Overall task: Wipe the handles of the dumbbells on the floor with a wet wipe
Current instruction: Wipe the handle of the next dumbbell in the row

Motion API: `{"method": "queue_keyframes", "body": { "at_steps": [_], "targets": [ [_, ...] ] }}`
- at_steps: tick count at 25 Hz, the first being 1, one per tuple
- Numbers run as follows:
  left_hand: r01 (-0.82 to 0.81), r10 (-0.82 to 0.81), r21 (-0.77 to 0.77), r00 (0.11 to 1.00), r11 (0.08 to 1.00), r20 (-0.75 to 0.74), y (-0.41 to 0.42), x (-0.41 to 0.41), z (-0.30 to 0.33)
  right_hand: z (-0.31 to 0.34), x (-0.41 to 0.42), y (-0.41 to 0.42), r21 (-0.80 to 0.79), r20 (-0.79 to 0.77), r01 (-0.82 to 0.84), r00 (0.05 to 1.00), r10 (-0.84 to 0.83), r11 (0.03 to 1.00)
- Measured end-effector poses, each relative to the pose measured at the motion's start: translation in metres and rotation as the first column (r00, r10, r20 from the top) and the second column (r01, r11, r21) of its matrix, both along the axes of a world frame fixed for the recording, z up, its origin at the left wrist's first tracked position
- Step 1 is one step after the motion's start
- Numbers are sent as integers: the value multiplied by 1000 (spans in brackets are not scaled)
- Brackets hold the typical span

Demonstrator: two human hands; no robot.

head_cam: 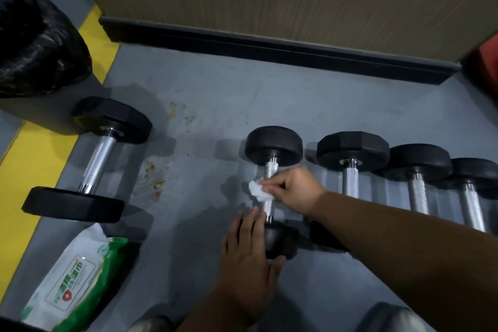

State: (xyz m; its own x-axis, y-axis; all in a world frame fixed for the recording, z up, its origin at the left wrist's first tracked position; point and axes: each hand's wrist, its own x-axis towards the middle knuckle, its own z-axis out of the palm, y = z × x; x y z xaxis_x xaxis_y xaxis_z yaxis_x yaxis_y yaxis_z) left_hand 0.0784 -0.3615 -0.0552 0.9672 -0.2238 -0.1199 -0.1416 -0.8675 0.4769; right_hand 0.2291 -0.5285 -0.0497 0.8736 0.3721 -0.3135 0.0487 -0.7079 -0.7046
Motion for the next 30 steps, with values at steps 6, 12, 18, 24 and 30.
{"method": "queue_keyframes", "body": {
  "at_steps": [6, 12, 18, 24, 30],
  "targets": [
    [-12, 13, -29, 999, 1000, 35, 7, 4, -3, -1, 2, 3, -11, 85, -231, 969, 232, 973],
    [-32, 39, -79, 995, 996, 88, 15, 6, -11, -6, 0, -1, -108, 228, -185, 952, 205, 977],
    [-39, 42, -81, 998, 996, 42, 14, 9, -3, -8, 2, 1, -157, 473, -228, 837, 276, 961],
    [106, -105, -48, 994, 993, 28, 2, 15, 19, -16, -15, 1, -119, 518, -451, 732, 443, 884],
    [111, -111, -18, 994, 994, 12, 3, 16, 18, -18, 16, 7, -60, 483, -255, 839, 251, 965]
  ]
}}
